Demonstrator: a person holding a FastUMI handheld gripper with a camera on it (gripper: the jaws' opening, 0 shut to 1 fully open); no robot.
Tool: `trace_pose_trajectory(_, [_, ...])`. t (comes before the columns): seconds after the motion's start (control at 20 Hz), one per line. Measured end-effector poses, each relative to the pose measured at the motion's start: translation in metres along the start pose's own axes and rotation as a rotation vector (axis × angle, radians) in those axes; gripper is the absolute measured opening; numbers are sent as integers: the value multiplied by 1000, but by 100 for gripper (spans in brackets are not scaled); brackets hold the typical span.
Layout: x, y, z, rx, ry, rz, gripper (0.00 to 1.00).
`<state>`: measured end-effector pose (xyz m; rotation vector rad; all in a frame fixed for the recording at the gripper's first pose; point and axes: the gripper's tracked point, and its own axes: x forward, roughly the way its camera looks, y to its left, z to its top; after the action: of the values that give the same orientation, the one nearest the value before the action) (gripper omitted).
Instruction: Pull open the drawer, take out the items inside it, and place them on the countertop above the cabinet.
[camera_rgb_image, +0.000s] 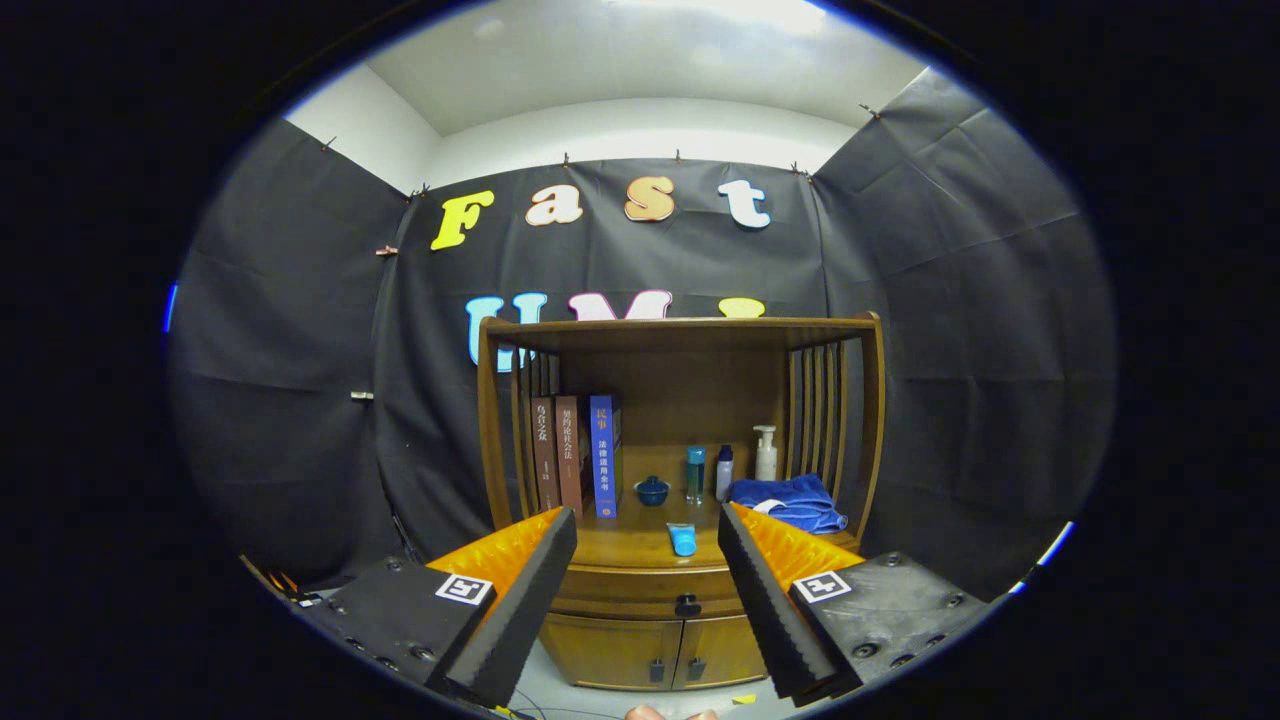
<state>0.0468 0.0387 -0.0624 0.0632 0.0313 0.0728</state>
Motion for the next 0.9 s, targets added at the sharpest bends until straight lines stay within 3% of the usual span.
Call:
trace_pose_trajectory(0.5, [-64, -6, 59, 28, -90, 4, 93])
trace_pose_trajectory(0.9, [-73, -11, 71, 20, -100, -2, 94])
